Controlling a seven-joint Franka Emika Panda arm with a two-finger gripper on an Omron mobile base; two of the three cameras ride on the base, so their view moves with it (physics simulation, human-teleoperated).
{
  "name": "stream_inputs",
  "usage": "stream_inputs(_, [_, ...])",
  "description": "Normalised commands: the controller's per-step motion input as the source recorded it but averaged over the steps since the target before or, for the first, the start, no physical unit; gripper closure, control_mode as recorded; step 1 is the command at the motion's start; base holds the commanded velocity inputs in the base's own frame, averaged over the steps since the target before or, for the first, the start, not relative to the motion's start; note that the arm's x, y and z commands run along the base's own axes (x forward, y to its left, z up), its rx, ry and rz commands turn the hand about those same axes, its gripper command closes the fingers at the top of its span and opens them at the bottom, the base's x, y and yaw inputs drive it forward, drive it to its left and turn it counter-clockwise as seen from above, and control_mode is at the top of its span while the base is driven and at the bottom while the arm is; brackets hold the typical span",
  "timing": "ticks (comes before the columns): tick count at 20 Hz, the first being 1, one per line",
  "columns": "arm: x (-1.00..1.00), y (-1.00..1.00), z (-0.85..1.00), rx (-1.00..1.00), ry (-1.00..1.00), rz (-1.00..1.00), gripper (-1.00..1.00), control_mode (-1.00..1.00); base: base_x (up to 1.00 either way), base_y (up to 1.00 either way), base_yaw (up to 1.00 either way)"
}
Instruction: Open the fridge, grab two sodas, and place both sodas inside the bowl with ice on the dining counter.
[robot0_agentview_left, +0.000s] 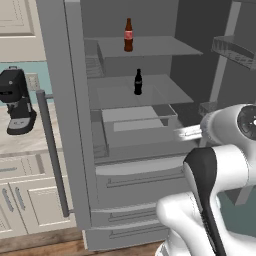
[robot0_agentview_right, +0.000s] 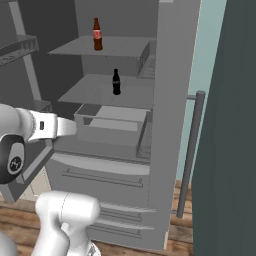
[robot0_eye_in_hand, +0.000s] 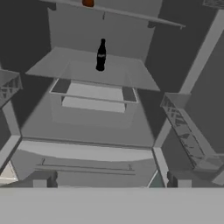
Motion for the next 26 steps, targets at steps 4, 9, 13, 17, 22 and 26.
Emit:
stream_inputs(4, [0.0,0.0,-0.13,-0.03,0.0,0.0,-1.0,-1.0,0.0,0.0,0.0])
stream_inputs(9, [0.0,0.0,-0.17,0.0,0.0,0.0,-1.0,-1.0,0.0,0.0,0.0])
stream_inputs(13, [0.08,0.01,-0.08,0.0,0.0,0.0,-1.0,1.0,0.06,0.0,0.0])
stream_inputs(17, [0.0,0.0,0.0,0.0,0.0,0.0,-1.0,1.0,0.3,0.1,0.0])
stream_inputs(22, [0.0,0.0,0.0,0.0,0.0,0.0,-1.0,1.0,0.41,0.38,0.0])
stream_inputs(26, [0.0,0.0,0.0,0.0,0.0,0.0,-1.0,1.0,0.48,0.4,0.0])
